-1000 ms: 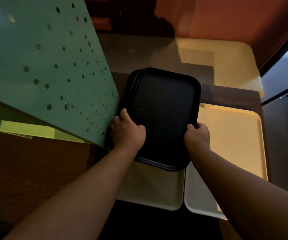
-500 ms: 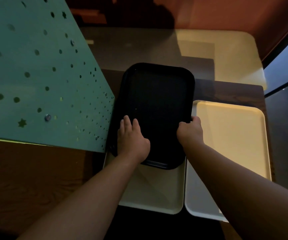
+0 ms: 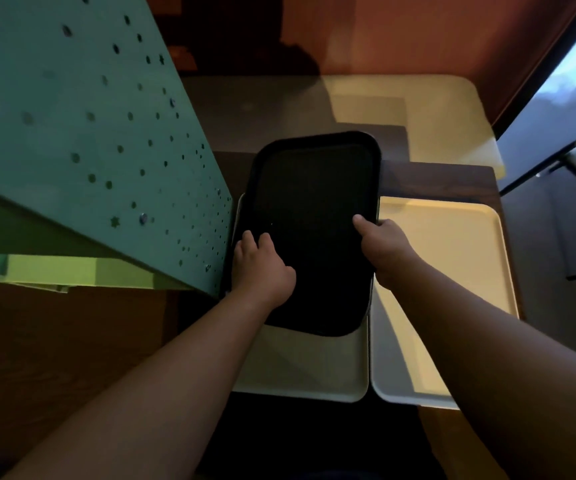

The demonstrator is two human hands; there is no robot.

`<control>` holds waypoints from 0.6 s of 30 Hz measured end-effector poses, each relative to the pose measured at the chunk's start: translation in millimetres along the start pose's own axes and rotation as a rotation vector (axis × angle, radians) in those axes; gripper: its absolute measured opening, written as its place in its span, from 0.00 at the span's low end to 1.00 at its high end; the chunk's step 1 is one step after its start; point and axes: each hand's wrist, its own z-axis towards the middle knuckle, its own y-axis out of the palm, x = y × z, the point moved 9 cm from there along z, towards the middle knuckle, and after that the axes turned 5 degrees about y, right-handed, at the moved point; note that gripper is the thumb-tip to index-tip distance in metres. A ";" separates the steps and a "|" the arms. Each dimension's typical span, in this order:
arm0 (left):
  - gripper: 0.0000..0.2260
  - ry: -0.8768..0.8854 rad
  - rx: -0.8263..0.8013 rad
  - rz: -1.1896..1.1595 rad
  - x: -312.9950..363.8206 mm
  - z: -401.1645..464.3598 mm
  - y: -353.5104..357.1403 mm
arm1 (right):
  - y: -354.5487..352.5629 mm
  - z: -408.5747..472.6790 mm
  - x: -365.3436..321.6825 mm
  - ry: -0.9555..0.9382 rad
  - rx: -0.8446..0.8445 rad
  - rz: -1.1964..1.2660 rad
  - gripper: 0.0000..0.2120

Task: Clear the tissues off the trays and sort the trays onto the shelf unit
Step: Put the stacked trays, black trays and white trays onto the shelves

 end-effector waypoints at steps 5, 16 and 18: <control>0.35 -0.042 0.014 -0.055 -11.6 -17.1 -19.7 | -19.1 -48.6 0.2 -0.024 0.085 -0.013 0.19; 0.15 0.054 -0.192 -0.217 27.8 -94.9 -102.0 | -67.3 -156.7 2.7 -0.132 0.193 0.129 0.13; 0.09 0.099 -0.190 -0.257 37.4 -121.5 -121.3 | -75.3 -177.6 -2.4 -0.174 0.143 0.173 0.09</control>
